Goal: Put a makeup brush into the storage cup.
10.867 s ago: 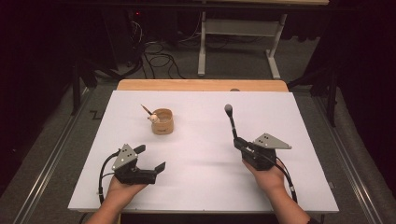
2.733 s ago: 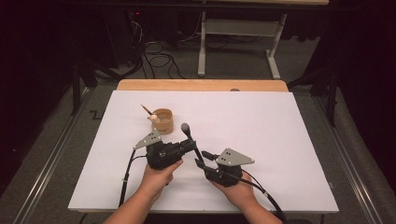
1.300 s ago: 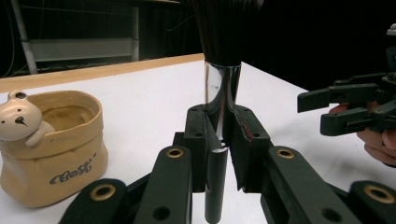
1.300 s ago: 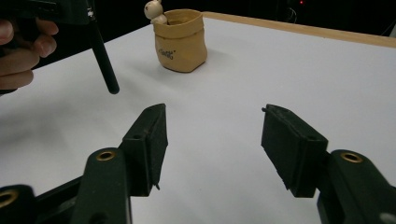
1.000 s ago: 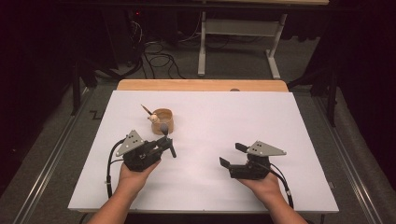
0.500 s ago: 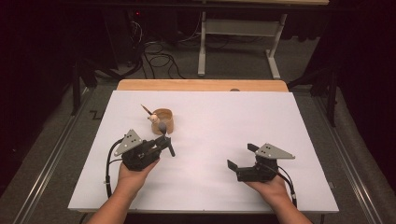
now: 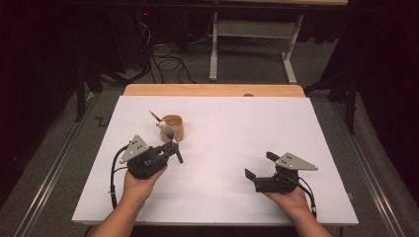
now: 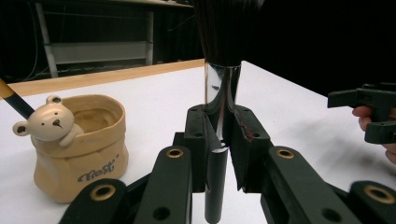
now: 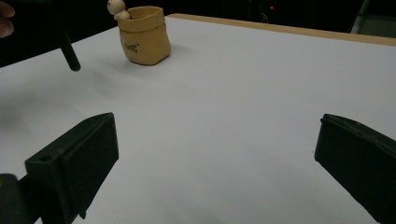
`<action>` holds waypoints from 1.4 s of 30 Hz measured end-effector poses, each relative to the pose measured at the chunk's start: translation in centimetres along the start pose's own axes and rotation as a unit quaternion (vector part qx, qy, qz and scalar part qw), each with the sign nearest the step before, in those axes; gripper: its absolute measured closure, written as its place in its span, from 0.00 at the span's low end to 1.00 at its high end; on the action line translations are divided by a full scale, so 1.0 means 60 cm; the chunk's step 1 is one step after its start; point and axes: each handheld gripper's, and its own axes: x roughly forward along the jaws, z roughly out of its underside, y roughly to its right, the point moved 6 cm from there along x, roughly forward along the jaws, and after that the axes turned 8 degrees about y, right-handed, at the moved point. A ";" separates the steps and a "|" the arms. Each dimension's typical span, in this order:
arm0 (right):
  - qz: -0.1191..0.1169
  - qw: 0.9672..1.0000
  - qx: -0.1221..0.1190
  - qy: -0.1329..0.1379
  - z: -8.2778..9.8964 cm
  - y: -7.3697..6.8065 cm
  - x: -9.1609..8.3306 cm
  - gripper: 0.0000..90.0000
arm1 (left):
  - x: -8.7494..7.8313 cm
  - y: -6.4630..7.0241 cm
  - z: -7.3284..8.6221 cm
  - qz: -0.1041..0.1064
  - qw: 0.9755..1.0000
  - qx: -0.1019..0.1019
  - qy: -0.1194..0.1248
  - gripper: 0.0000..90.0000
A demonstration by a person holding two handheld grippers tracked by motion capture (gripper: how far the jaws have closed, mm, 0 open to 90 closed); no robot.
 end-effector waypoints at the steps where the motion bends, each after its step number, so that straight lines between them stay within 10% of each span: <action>1: -0.001 1.000 0.001 0.000 0.000 0.001 0.000 0.01 | 0.000 -0.001 -0.001 -0.002 1.000 0.000 0.000 0.86; 42: -0.005 1.000 0.004 0.012 -0.005 0.002 -0.004 0.01 | 0.041 -0.051 -0.059 -0.074 0.997 0.006 0.016 0.86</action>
